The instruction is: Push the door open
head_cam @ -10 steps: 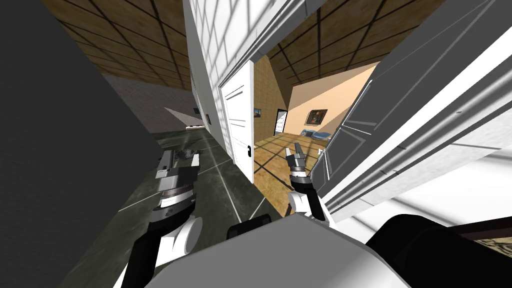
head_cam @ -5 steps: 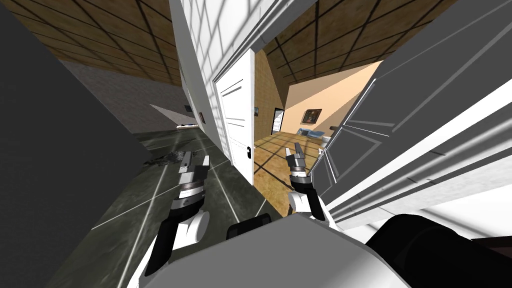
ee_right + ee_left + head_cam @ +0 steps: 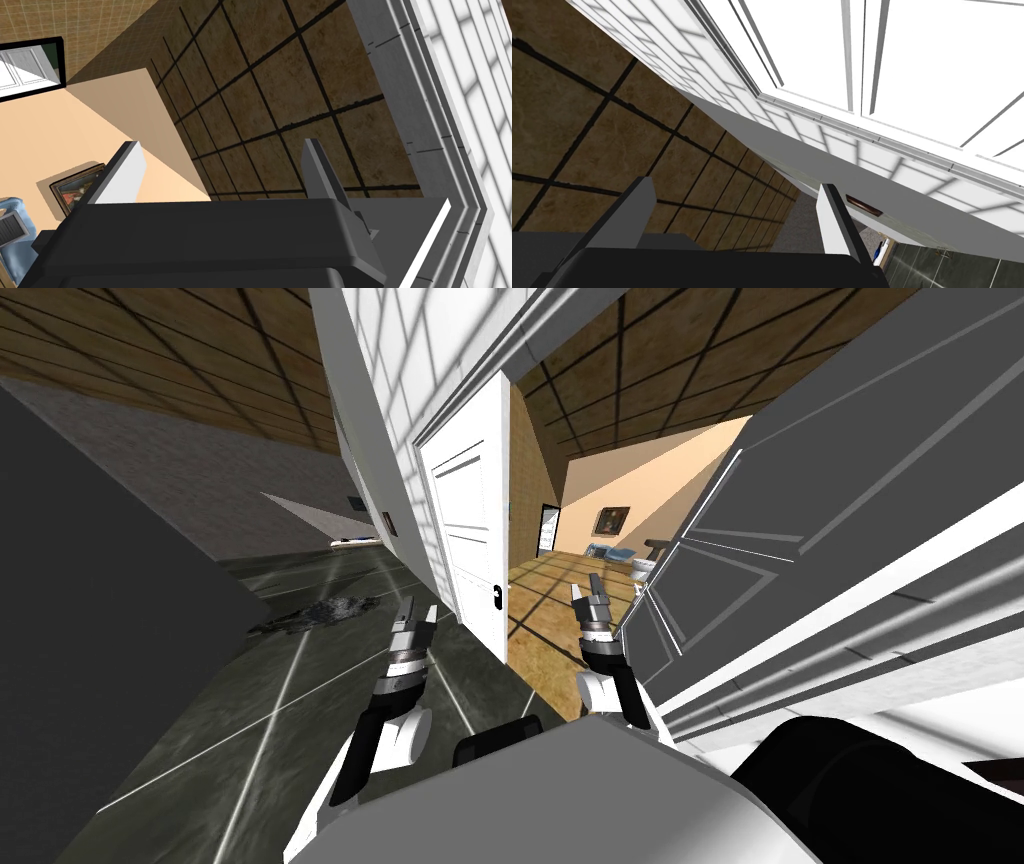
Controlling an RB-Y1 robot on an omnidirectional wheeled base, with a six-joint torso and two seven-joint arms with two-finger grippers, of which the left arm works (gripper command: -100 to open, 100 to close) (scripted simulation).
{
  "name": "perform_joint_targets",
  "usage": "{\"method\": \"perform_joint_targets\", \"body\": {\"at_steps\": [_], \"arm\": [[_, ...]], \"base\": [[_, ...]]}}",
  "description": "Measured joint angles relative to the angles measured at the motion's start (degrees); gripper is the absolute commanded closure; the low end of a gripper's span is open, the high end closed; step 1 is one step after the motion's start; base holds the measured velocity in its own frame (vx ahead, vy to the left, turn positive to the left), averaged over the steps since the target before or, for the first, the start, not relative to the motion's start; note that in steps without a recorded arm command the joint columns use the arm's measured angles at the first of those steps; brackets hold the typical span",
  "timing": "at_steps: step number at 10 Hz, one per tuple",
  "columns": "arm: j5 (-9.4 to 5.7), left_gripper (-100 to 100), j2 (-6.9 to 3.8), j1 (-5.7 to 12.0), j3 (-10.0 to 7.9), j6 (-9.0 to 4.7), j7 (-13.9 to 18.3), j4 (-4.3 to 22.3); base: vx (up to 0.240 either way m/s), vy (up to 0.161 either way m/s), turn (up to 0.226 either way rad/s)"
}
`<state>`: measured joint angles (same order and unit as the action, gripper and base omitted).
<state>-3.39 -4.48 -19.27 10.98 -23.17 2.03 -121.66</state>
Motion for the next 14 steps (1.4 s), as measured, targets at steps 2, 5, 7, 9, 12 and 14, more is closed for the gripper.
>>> {"method": "perform_joint_targets", "body": {"at_steps": [2,5,7,9,12,14], "arm": [[0.08,-100,-0.35,1.45,0.69,0.47,0.4,2.8],[0.53,-100,-0.49,2.91,2.48,1.26,0.6,6.4],[0.57,-100,-0.80,4.97,3.07,2.13,1.0,9.4],[0.86,-100,-1.01,5.51,4.39,2.77,1.2,11.3],[1.19,-100,-1.22,6.69,5.84,2.98,1.5,14.8],[1.54,-100,-1.00,7.48,6.94,2.96,1.4,17.3]], "base": [[0.080,0.080,-0.127],[0.079,0.094,-0.122],[0.079,0.095,-0.131],[0.080,0.085,-0.116],[0.054,0.073,-0.083],[0.066,0.089,-0.129]]}}
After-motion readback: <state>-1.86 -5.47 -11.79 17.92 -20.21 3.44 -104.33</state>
